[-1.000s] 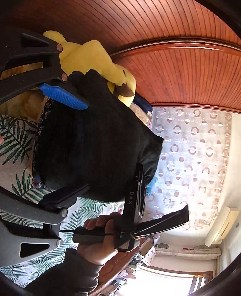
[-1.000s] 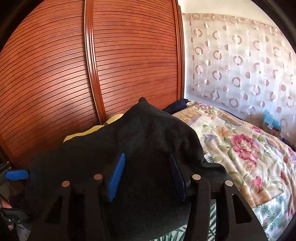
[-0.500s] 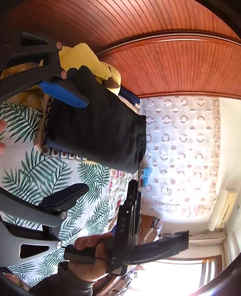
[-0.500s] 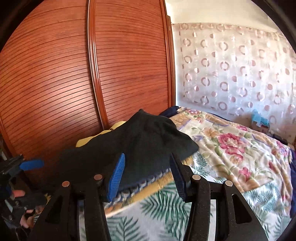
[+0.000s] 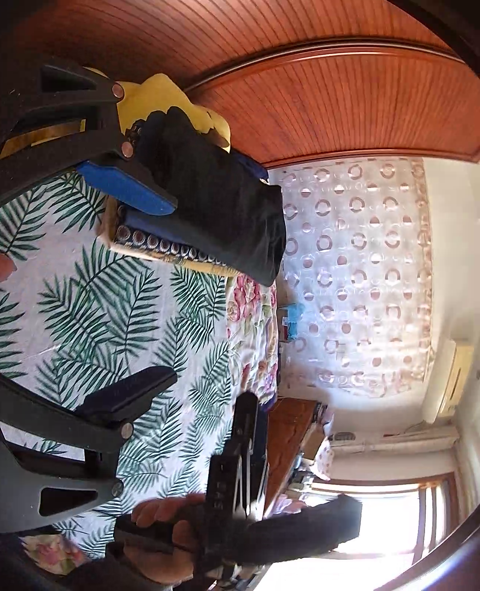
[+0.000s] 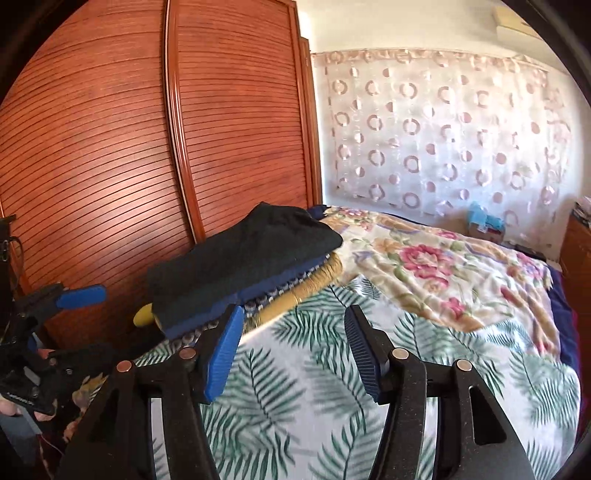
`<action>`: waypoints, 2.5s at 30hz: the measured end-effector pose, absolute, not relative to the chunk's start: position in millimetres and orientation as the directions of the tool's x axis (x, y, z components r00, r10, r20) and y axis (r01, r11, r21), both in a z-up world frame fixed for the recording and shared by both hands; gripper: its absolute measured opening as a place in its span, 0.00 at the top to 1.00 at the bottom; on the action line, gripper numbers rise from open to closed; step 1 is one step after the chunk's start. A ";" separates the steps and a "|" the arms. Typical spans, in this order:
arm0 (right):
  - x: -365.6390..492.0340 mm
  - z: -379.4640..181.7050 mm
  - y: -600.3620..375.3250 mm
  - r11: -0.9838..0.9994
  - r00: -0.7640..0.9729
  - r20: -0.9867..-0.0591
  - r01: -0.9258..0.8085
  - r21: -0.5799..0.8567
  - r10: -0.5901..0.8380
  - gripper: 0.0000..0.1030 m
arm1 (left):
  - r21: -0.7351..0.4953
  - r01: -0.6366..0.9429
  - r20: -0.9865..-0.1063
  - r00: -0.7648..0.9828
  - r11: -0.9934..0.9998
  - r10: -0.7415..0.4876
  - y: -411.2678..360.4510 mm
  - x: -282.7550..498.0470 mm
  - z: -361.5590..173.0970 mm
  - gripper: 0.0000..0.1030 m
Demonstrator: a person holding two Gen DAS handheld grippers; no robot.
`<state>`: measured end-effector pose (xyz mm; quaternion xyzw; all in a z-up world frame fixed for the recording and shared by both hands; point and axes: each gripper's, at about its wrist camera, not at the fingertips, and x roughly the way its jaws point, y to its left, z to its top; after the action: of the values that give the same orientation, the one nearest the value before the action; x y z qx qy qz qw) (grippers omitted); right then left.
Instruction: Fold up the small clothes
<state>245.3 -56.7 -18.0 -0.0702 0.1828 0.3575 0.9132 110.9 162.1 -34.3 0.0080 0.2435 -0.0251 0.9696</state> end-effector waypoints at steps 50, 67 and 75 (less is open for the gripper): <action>-10.2 9.3 -189.3 0.967 0.953 -0.164 -0.254 0.019 0.254 0.20 | -0.012 0.108 -0.313 0.944 0.994 -0.106 45.4 36.2 46.6 0.18; -2.8 8.2 -186.4 0.967 0.952 -0.171 -0.255 0.015 0.254 0.20 | -0.018 0.101 -0.323 0.941 0.995 -0.101 46.3 37.7 40.8 0.18; -1.2 10.0 -199.0 0.967 0.951 -0.174 -0.255 0.018 0.255 0.20 | -0.018 0.102 -0.324 0.940 0.995 -0.102 46.6 37.6 40.1 0.18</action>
<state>-1.2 -199.0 10.0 -0.0023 0.0879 0.1291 0.9877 37.6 46.6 40.1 -0.0006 0.1647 -0.0517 0.9850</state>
